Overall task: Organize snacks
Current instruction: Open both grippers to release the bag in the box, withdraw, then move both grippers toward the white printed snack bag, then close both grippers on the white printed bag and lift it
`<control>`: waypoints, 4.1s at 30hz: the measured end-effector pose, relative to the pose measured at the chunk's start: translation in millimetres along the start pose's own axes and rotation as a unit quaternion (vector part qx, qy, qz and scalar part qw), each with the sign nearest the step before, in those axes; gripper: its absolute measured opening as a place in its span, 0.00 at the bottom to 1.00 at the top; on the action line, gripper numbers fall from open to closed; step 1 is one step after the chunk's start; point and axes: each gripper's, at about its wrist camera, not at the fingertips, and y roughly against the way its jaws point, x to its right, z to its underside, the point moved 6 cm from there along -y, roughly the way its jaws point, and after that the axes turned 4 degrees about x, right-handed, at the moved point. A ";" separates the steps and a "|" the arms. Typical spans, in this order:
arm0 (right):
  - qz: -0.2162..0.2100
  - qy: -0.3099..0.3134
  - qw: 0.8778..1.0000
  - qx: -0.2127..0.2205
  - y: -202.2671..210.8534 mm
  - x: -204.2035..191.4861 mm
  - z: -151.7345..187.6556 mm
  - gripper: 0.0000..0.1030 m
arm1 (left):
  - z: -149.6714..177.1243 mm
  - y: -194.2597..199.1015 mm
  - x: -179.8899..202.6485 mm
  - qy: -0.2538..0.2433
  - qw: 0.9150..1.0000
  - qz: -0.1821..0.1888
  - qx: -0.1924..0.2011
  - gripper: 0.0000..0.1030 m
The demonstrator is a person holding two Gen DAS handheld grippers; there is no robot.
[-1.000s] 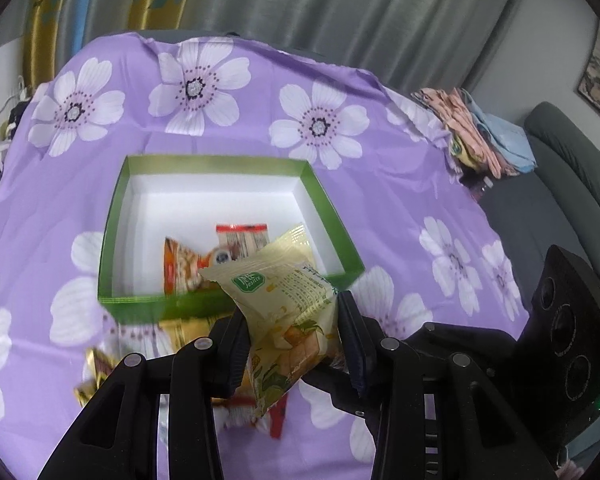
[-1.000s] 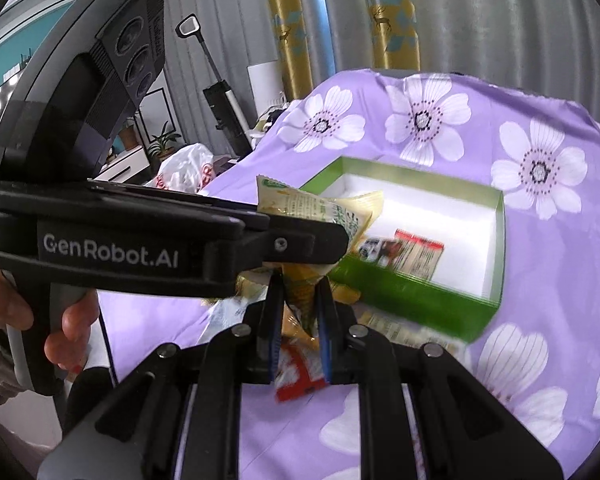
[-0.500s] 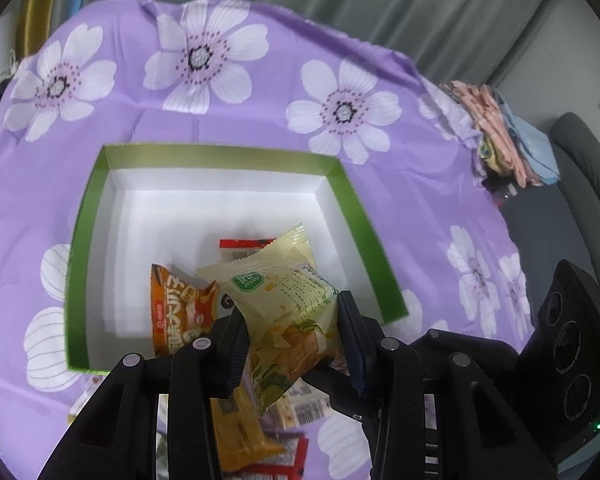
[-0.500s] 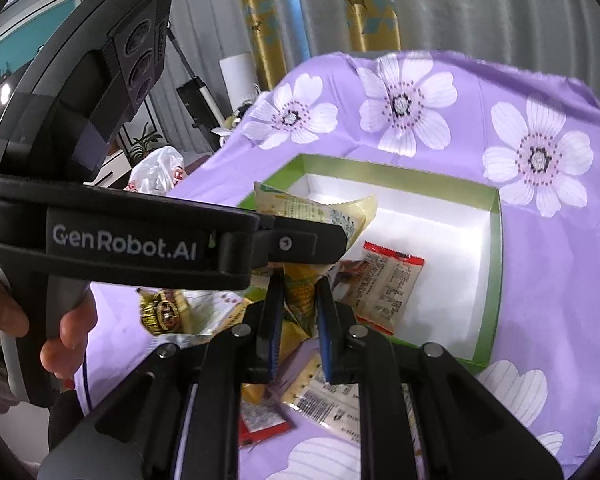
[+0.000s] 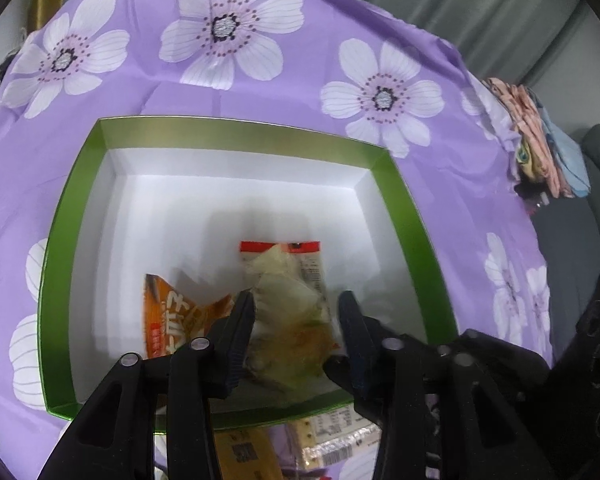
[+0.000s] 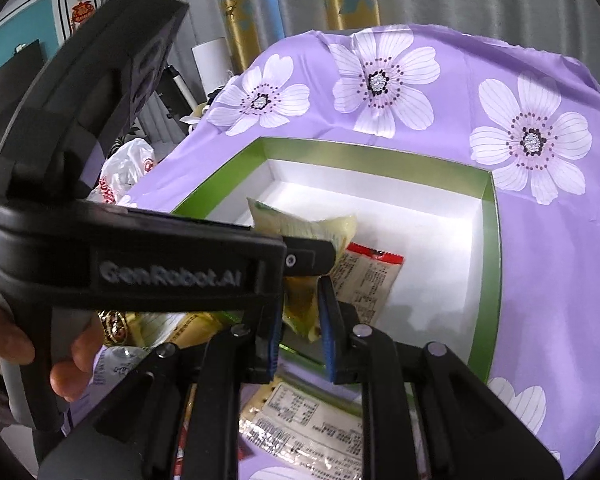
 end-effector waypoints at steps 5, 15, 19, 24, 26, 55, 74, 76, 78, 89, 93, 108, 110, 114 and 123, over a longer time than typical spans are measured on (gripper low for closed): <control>0.008 -0.012 1.000 0.011 11.4 5.5 2.4 0.39 | -8.2 15.1 -9.4 0.007 1.000 -0.013 0.024 0.79; 0.011 -0.017 0.999 0.030 49.3 0.7 17.8 0.55 | -6.2 64.0 -22.1 -0.002 0.997 -0.035 0.067 0.84; 0.001 -0.028 0.999 0.038 63.6 -4.2 26.1 0.62 | 5.3 79.3 -27.5 0.001 0.997 -0.040 0.073 0.87; -0.008 -0.037 0.999 0.031 72.0 -11.7 39.5 0.64 | 26.9 93.1 -38.1 0.016 0.997 -0.039 0.067 0.87; -0.016 -0.040 0.999 0.029 76.4 -16.6 45.9 0.64 | 37.1 97.2 -43.4 0.024 0.997 -0.037 0.062 0.88; -0.126 0.032 0.990 -0.056 47.1 -111.2 104.0 0.58 | 152.2 114.4 -95.9 0.135 0.990 -0.016 0.025 0.88; -0.184 0.075 0.973 -0.115 4.4 -142.7 99.7 0.52 | 157.8 96.6 -112.8 0.160 0.987 -0.002 0.017 0.88; -0.210 0.081 0.967 -0.120 9.7 -155.9 105.9 0.52 | 157.9 98.3 -115.5 0.158 0.987 -0.005 0.020 0.87; -0.228 0.077 0.963 -0.120 14.1 -163.6 109.4 0.52 | 158.0 100.4 -117.3 0.158 0.987 -0.006 0.023 0.88; -0.187 0.051 0.973 -0.124 3.3 -158.6 116.5 0.42 | 162.4 95.0 -110.6 0.125 0.992 -0.013 0.022 0.75; -0.187 0.049 0.973 -0.123 2.1 -158.4 116.5 0.38 | 160.1 98.4 -104.0 0.108 0.993 -0.016 0.033 0.58; -0.162 0.036 0.980 -0.112 -0.7 -161.1 120.3 0.17 | 165.3 102.8 -84.1 0.055 0.997 -0.024 0.042 0.38; -0.162 0.036 0.980 -0.107 3.2 -160.8 119.7 0.17 | 166.5 106.4 -81.5 0.054 0.997 -0.022 0.043 0.38; -0.161 0.030 0.982 -0.095 15.3 -158.5 118.7 0.17 | 167.9 115.5 -71.6 0.046 0.998 -0.017 0.047 0.38; -0.146 0.012 0.988 -0.055 57.5 -145.1 110.5 0.16 | 158.4 131.4 -35.3 0.011 0.998 -0.001 0.064 0.38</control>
